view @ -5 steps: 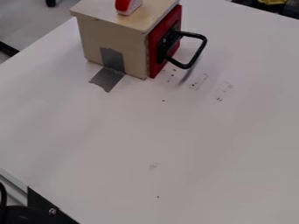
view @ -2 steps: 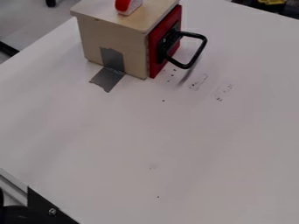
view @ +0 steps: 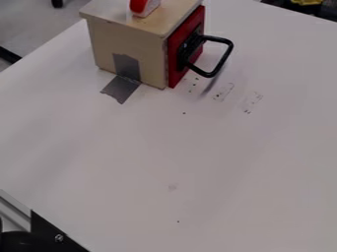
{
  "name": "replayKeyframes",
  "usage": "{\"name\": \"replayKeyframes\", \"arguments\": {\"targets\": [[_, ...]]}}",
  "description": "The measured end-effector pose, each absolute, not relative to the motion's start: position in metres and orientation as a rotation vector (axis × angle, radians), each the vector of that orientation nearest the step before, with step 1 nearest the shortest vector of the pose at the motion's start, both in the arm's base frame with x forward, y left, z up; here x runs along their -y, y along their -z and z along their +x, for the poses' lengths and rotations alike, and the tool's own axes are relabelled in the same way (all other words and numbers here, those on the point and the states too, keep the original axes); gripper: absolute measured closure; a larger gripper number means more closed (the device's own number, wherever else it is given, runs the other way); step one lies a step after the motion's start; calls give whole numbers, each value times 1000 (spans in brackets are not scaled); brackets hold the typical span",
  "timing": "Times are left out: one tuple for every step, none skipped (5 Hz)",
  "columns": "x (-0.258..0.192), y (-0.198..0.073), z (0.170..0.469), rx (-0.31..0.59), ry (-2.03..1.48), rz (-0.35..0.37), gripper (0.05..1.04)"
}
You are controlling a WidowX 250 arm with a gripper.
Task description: Put the green object on top of the drawer
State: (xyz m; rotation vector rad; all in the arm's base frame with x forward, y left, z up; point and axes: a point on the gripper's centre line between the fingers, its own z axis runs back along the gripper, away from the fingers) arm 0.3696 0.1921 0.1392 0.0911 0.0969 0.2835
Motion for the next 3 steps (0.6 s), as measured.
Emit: {"name": "replayKeyframes", "arguments": {"targets": [[-193,-137,369,-104,-282,94,574],[-192,-135,368,-112,-283,93,367],[-192,-135,368,-111,-278,96,109]]}}
